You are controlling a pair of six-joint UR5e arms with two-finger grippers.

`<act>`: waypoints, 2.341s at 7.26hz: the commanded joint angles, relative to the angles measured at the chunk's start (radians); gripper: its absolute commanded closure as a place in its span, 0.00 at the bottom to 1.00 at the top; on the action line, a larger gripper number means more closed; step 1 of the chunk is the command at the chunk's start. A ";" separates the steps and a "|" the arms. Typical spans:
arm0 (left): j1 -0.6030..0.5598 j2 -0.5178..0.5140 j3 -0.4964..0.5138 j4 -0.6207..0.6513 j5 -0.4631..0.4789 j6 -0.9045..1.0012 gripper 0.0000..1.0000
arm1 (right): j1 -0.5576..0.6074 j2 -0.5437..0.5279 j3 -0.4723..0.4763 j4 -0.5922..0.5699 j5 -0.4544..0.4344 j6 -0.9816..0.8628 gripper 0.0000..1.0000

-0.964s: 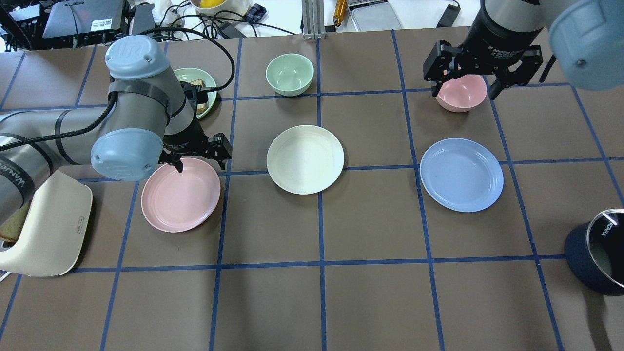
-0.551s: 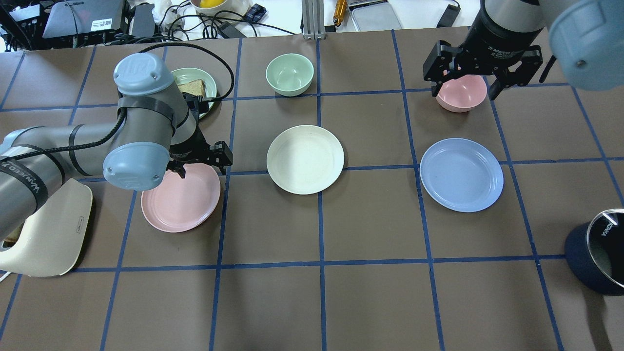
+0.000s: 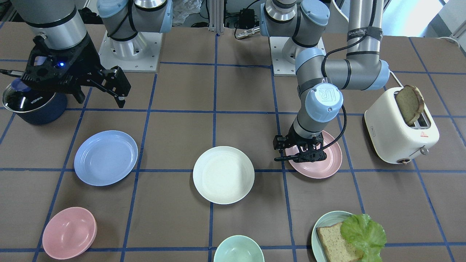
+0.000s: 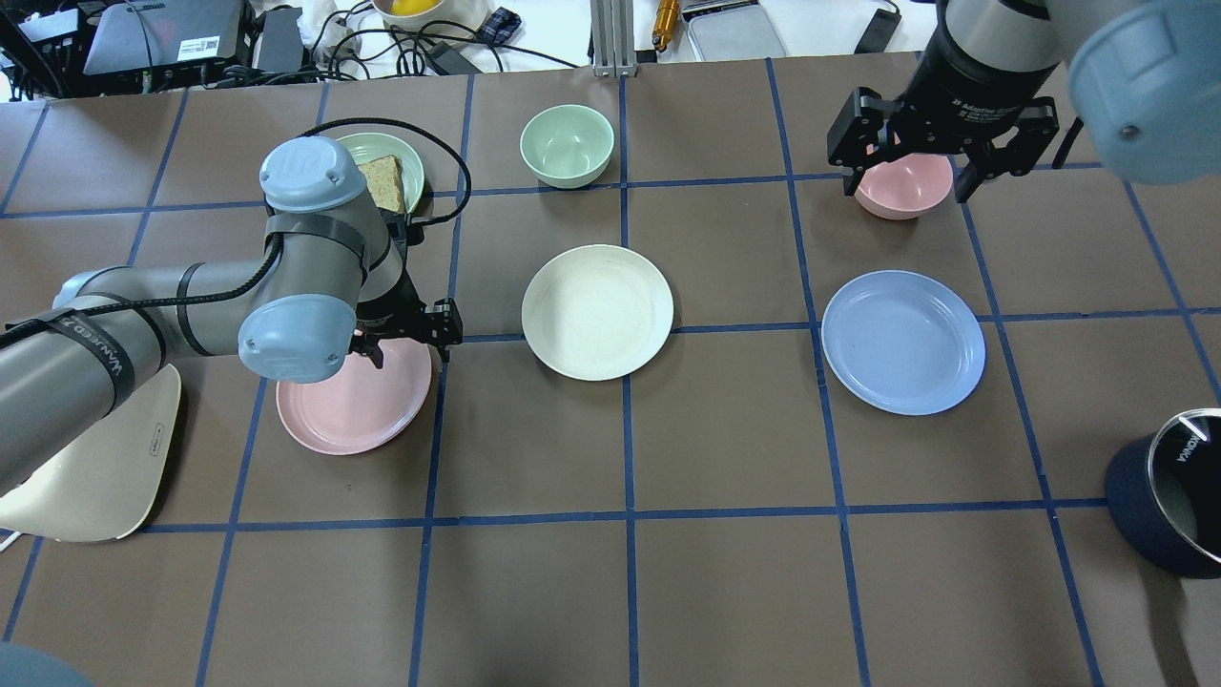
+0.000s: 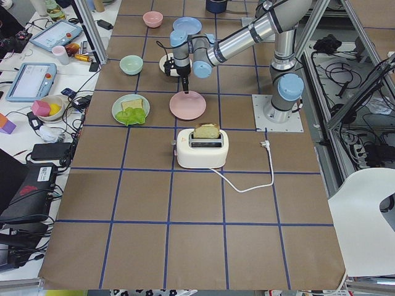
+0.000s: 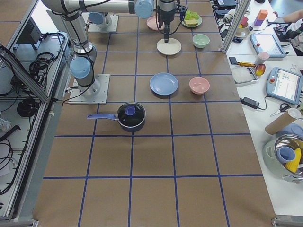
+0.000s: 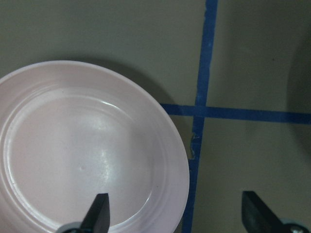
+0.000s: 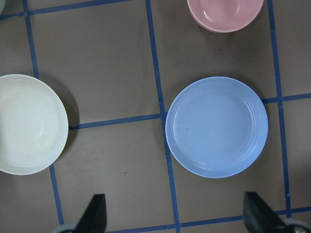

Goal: Stack three plates with pink and blue
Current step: 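Lower the left gripper to the pink plate's rim and grasp it, then lift the pink plate with the left gripper while the right reaches the blue plate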

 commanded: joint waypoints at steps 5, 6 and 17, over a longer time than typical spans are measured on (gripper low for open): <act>-0.005 -0.030 -0.037 0.046 0.008 -0.015 0.44 | -0.001 0.000 0.004 -0.006 -0.001 0.000 0.00; -0.006 -0.039 -0.034 0.046 0.008 -0.014 0.48 | -0.001 0.000 0.004 -0.006 -0.001 0.000 0.00; -0.019 -0.073 -0.007 0.116 0.096 -0.018 1.00 | -0.049 0.002 0.070 -0.018 -0.007 -0.021 0.00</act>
